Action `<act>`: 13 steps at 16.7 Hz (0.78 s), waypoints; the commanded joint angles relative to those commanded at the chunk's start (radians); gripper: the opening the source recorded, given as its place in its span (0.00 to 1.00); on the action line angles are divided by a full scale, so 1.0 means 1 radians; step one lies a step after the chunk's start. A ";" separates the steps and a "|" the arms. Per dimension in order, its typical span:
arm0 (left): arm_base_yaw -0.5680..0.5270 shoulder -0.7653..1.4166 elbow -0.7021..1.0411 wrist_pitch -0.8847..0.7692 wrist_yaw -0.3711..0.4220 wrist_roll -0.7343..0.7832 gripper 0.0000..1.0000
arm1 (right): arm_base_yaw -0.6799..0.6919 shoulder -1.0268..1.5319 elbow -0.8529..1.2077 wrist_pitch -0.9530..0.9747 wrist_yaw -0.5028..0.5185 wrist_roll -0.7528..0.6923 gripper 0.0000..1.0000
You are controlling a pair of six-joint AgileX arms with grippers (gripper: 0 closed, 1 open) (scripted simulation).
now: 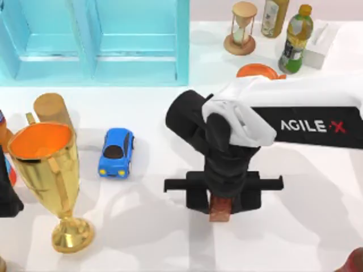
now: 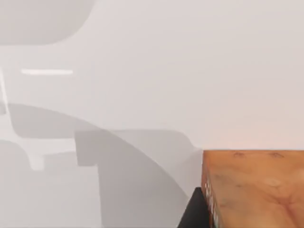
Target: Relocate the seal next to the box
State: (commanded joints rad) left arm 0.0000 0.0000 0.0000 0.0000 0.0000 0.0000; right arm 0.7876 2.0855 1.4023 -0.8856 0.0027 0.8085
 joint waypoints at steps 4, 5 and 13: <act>0.000 0.000 0.000 0.000 0.000 0.000 1.00 | 0.001 -0.023 0.042 -0.065 -0.001 -0.001 0.00; 0.000 0.000 0.000 0.000 0.000 0.000 1.00 | 0.000 -0.033 0.060 -0.093 -0.001 0.000 0.00; 0.000 0.000 0.000 0.000 0.000 0.000 1.00 | -0.002 -0.063 0.108 -0.175 -0.001 -0.003 0.00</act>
State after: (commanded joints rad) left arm 0.0000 0.0000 0.0000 0.0000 0.0000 0.0000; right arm 0.7853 2.0230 1.5106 -1.0605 0.0014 0.8057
